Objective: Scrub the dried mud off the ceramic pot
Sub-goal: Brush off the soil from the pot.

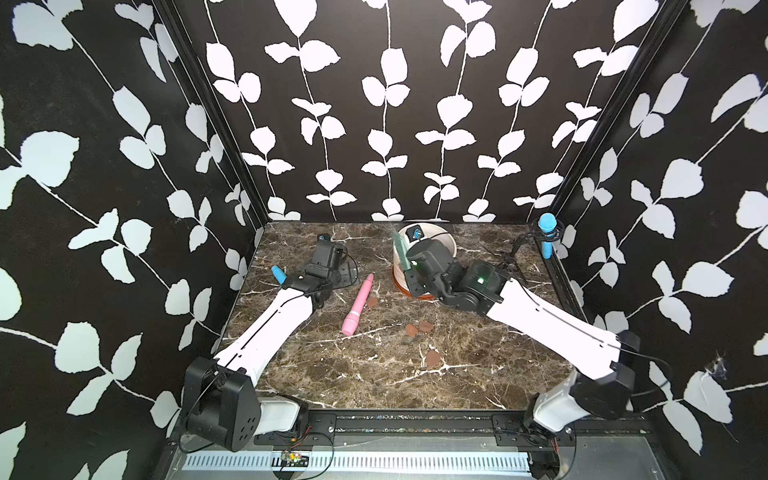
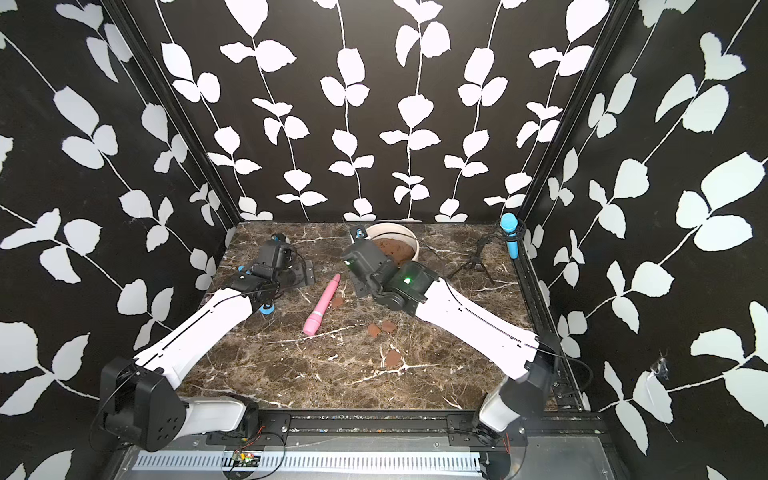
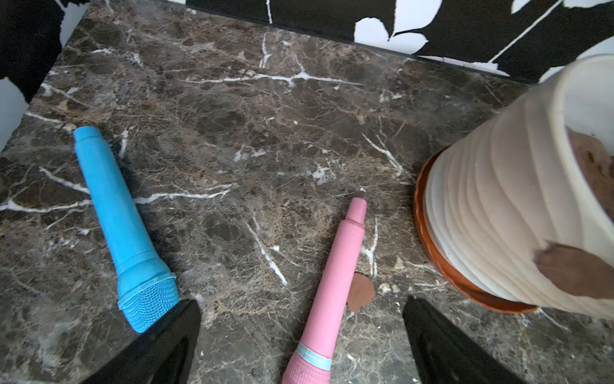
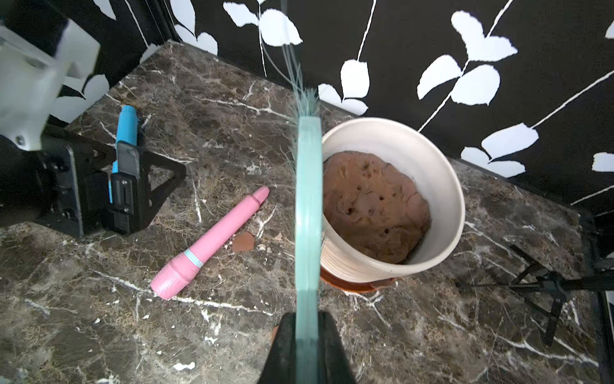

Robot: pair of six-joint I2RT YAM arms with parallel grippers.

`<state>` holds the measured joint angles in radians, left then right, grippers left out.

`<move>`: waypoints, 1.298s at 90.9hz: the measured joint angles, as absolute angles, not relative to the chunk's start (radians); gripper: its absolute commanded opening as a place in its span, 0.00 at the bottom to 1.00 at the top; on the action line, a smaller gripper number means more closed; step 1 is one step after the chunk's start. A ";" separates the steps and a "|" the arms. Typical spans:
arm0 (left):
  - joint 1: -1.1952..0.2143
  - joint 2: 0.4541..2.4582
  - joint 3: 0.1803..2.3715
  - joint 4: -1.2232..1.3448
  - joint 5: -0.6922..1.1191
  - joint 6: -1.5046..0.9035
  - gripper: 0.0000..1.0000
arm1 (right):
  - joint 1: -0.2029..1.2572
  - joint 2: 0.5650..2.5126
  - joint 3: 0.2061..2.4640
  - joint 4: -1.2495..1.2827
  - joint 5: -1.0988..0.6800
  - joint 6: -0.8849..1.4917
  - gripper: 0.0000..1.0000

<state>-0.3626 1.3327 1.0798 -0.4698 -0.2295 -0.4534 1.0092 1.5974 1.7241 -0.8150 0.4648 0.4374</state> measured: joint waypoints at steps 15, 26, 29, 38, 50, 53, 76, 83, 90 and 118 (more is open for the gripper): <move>-0.340 1.376 1.112 -0.517 -0.239 -0.496 0.98 | 1.047 1.602 1.742 -0.933 0.543 0.544 0.00; -0.322 1.388 1.112 -0.534 -0.213 -0.520 0.98 | 1.058 1.603 1.707 -0.944 0.612 0.569 0.00; -0.318 1.391 1.112 -0.535 -0.207 -0.524 0.98 | 1.058 1.604 1.686 -0.934 0.628 0.569 0.00; -0.312 1.395 1.112 -0.541 -0.194 -0.530 0.98 | 1.058 1.616 1.628 -0.897 0.669 0.555 0.00; -0.310 1.395 1.112 -0.542 -0.184 -0.532 0.98 | 1.058 1.642 1.568 -0.813 0.699 0.533 0.00; -0.310 1.395 1.112 -0.542 -0.180 -0.532 0.98 | 1.058 1.647 1.558 -0.791 0.703 0.525 0.00; -0.305 1.395 1.112 -0.542 -0.168 -0.532 0.98 | 1.058 1.669 1.539 -0.643 0.709 0.440 0.00; -0.305 1.395 1.112 -0.542 -0.165 -0.532 0.98 | 1.059 1.669 1.534 -0.607 0.701 0.411 0.00; -0.305 1.395 1.112 -0.542 -0.162 -0.533 0.98 | 1.059 1.669 1.521 -0.565 0.700 0.372 0.00; -0.305 1.395 1.112 -0.541 -0.149 -0.535 0.98 | 1.059 1.697 1.457 -0.398 0.664 0.101 0.00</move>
<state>-0.3046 1.3949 1.1122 -0.5411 -0.1486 -0.5350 1.0588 1.6966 1.4570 -0.3981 0.6643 0.1005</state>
